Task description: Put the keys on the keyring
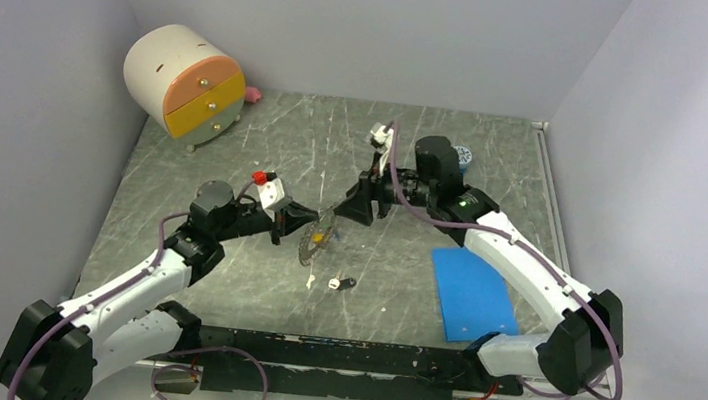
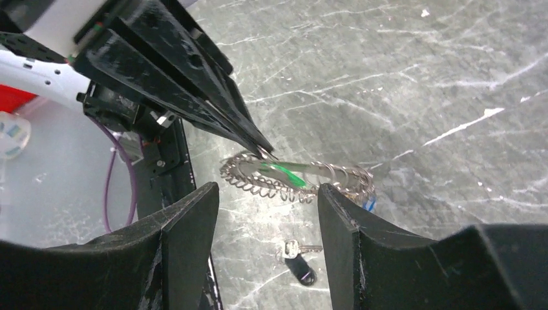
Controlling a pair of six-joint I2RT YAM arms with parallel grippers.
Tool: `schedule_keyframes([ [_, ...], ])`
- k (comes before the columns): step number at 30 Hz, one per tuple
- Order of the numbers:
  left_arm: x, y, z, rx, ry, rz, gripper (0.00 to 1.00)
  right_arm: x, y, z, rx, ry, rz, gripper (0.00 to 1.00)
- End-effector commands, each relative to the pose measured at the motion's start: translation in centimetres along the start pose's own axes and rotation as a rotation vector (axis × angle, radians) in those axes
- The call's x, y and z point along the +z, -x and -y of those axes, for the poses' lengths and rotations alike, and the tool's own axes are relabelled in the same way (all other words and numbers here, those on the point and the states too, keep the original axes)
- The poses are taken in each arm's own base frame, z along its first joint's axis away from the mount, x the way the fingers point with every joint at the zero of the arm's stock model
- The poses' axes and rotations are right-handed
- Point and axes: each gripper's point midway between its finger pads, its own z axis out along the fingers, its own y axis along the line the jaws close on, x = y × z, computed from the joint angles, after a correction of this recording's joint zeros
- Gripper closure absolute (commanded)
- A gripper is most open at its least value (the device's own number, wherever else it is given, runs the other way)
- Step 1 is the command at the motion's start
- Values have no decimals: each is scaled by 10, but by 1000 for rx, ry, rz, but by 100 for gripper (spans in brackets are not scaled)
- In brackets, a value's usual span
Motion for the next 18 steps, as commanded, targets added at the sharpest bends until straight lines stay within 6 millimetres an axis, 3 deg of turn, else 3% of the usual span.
schedule_keyframes([
  [1,0,28,1,60,-3,94,98,-10,17,-8,47,123,84,39],
  [7,-2,28,1,63,1,94,97,1,3,-8,111,194,29,46],
  [16,-2,28,3,61,-2,96,98,17,2,-9,161,247,3,60],
  [18,-3,29,3,63,-1,94,97,21,1,-9,169,253,-9,68],
])
